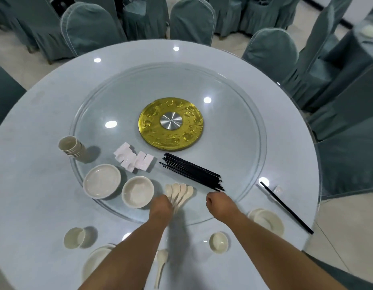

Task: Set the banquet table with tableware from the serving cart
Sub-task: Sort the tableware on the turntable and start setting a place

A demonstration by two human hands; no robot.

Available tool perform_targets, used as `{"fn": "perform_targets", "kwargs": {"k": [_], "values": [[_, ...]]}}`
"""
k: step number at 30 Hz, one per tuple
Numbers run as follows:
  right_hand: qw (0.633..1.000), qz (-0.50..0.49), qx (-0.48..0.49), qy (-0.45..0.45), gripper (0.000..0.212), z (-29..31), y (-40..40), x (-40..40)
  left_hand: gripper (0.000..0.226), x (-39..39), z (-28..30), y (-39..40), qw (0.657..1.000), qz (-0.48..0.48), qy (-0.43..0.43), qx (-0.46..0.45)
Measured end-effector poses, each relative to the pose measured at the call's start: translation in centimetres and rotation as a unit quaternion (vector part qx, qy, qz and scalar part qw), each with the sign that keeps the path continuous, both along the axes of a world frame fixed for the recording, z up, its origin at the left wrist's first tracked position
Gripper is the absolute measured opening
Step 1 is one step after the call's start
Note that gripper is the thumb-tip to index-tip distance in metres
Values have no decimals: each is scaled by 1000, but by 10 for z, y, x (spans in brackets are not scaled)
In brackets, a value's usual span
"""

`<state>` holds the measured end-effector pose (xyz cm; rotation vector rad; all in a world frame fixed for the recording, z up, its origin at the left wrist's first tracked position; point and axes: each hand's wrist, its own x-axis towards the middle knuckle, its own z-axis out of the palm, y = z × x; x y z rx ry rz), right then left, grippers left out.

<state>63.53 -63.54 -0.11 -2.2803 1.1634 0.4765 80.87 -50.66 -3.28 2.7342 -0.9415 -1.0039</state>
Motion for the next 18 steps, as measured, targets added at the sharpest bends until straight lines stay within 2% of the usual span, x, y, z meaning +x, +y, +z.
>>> {"fn": "perform_targets", "kwargs": {"k": [5, 11, 13, 15, 18], "values": [[1000, -13, -6, -3, 19, 8, -1, -10, 20, 4, 6, -2, 997, 75, 26, -24], [1000, -10, 0, -17, 22, 24, 3, -1, 25, -1, 20, -9, 996, 68, 44, -38], [999, -14, 7, -35, 30, 30, 3, 3, 27, -6, 27, -18, 989, 101, 91, -50], [997, -37, 31, -59, 34, 35, 3, 7, 21, -13, 35, -32, 969, 149, 177, -82], [975, -129, 135, -118, 34, 40, 3, 9, 8, -27, 52, -54, 927, 219, 285, -105]]}}
